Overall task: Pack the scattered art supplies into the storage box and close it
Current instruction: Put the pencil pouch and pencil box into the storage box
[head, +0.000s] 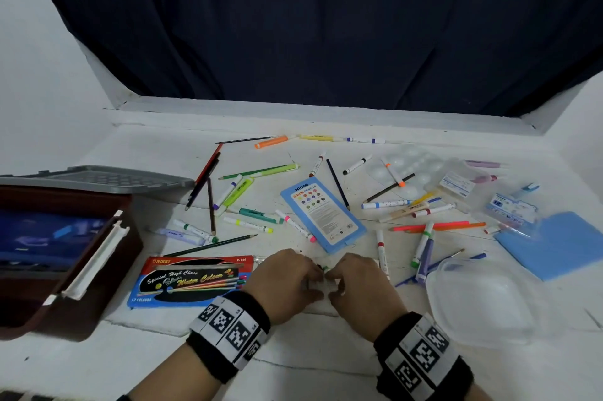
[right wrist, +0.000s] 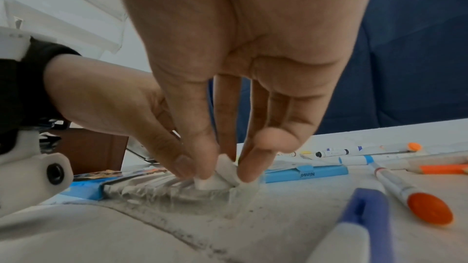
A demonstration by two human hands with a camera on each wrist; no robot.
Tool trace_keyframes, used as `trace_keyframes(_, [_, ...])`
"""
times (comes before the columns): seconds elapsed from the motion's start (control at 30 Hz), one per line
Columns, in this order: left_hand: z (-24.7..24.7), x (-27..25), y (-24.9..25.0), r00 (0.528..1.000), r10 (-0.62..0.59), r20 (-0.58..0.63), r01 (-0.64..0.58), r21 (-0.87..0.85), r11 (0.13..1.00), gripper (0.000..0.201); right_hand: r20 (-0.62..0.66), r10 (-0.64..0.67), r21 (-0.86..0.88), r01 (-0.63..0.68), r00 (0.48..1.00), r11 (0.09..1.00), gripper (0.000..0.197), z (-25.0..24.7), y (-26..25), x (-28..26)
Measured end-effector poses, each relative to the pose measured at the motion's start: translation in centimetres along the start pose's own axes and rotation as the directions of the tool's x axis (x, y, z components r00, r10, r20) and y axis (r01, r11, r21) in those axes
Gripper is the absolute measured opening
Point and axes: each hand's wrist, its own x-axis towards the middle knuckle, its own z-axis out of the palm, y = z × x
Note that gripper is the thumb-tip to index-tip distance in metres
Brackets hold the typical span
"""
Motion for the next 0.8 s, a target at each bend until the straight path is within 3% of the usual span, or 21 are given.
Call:
trace_keyframes(0.3, [-0.4,0.2,0.4,1.0,0.023,-0.003,-0.023,0.034,0.999,0.03,0.069,-0.022,-0.069,0.027,0.997,0.997,0.023,-0.1,0.1,0.5])
trace_keyframes(0.57, [-1.1,-1.0,-0.2,0.998,0.047,0.03,-0.047,0.002,0.999,0.039,0.104,-0.034,-0.045,0.039,0.994,0.998,0.026,-0.6,0.2,1.3])
trace_keyframes(0.8, [-2.4,-4.2,-3.1,0.982,-0.139,-0.131,0.125,-0.11,0.986,0.048,-0.103,0.032,0.133,-0.018,0.994,0.991,0.024,-1.8,-0.1,0.9])
